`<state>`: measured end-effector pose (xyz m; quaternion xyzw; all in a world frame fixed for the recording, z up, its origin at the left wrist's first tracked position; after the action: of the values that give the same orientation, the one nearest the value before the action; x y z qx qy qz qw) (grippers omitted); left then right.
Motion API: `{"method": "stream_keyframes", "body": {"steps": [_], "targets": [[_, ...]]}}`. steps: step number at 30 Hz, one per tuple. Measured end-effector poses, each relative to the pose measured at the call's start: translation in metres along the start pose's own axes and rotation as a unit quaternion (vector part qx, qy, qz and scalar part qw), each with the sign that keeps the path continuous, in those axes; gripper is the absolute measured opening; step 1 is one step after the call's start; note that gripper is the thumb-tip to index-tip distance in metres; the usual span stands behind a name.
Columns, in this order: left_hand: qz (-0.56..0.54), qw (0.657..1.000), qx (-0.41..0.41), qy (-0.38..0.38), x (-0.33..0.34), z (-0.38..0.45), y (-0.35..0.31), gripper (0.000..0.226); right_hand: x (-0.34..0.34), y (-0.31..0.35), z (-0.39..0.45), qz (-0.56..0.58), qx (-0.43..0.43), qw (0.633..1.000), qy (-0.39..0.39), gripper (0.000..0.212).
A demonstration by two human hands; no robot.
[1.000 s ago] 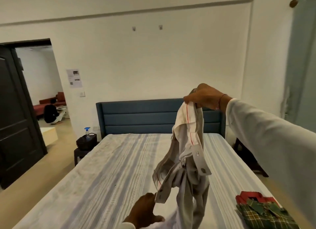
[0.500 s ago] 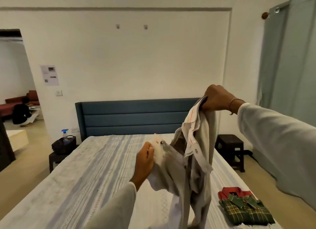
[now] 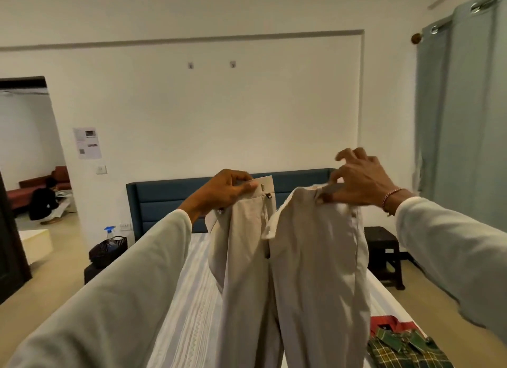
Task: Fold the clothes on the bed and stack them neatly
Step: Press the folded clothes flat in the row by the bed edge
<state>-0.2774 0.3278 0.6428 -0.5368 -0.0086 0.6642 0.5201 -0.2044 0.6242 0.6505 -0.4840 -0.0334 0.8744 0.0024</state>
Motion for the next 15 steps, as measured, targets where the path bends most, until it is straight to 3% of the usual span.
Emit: {"method": "stream_keyframes", "body": {"steps": [3, 4, 6, 9, 11, 15], "targets": [[0.022, 1.000, 0.003, 0.021, 0.013, -0.001, -0.008, 0.022, 0.057, 0.057, -0.037, 0.106, -0.177, 0.973, 0.100, 0.071], [0.032, 0.999, 0.002, 0.030, 0.021, -0.002, -0.008, 0.022, 0.078, 0.076, -0.051, 0.147, -0.202, 0.960, 0.129, 0.054], [0.054, 0.998, -0.001, 0.042, 0.036, -0.006, -0.006, 0.021, 0.106, 0.097, -0.066, 0.241, -0.186, 0.942, 0.141, 0.030], [0.068, 0.997, -0.026, 0.034, 0.052, -0.011, 0.005, 0.022, 0.102, 0.109, -0.068, 0.365, -0.142, 0.912, 0.119, 0.027], [0.067, 0.995, -0.071, 0.022, 0.059, -0.016, 0.008, 0.034, 0.089, 0.112, -0.061, 0.364, -0.163, 0.913, 0.086, 0.025], [-0.024, 0.985, -0.162, 0.048, 0.066, -0.027, 0.004, 0.042, 0.069, 0.113, -0.051, 0.235, -0.254, 0.938, 0.031, 0.030]]}}
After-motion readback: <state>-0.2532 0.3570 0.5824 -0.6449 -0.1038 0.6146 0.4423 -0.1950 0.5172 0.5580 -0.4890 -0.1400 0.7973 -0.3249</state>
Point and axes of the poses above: each hand's wrist, its own z-axis towards the middle knuckle, its own x-axis out of the palm, y = z × x, the point moved 4 cm from there along z, towards the middle knuckle, and after that the axes turned 6 degrees about z, right-handed, at the moved point
